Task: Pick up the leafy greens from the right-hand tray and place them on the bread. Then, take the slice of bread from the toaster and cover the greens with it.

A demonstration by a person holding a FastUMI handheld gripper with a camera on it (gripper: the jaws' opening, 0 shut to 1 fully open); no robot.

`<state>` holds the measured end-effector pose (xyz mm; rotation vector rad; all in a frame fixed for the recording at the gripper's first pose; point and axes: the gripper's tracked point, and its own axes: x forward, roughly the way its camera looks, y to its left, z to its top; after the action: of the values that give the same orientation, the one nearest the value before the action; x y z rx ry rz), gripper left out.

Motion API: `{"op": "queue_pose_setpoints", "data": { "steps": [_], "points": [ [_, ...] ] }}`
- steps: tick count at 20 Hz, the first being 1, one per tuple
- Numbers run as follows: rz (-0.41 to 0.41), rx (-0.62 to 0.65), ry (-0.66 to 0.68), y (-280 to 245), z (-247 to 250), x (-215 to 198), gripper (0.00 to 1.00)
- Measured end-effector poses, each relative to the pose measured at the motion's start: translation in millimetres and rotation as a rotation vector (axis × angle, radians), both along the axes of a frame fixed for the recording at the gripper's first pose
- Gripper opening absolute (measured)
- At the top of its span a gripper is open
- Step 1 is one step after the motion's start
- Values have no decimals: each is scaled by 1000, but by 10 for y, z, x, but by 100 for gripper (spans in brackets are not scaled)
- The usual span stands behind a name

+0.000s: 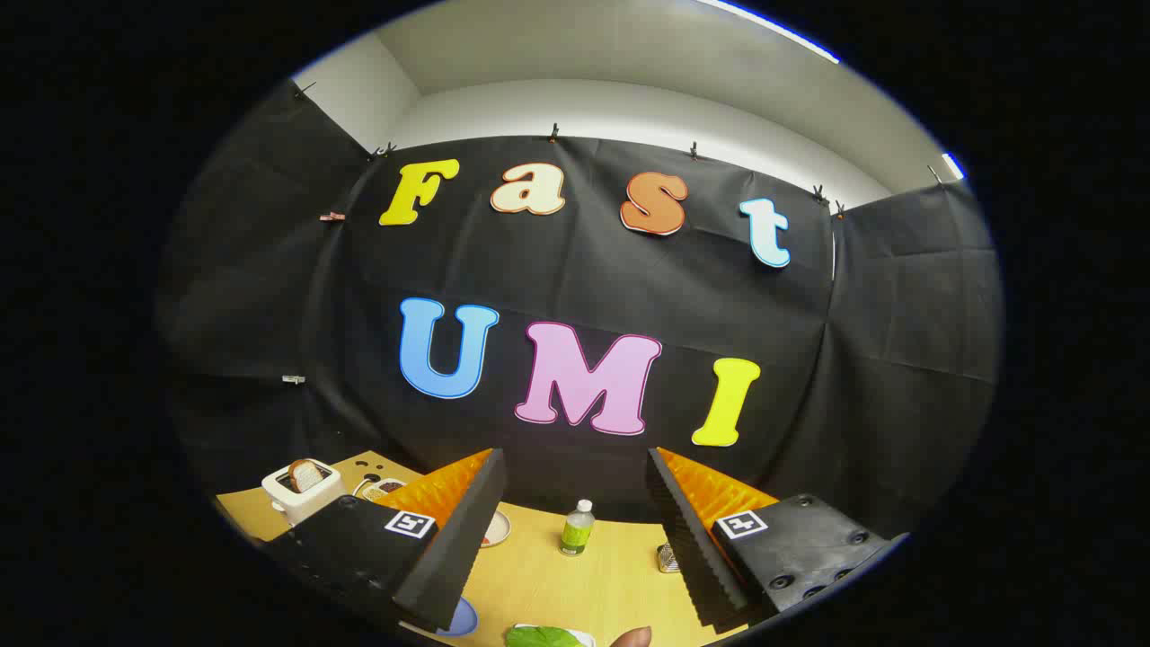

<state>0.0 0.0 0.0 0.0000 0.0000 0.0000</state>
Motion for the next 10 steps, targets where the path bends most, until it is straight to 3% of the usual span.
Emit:
{"op": "queue_pose_setpoints", "data": {
  "steps": [10],
  "points": [
    [-7, -3, 6, -50, -2, -20, 97]
  ]
}}
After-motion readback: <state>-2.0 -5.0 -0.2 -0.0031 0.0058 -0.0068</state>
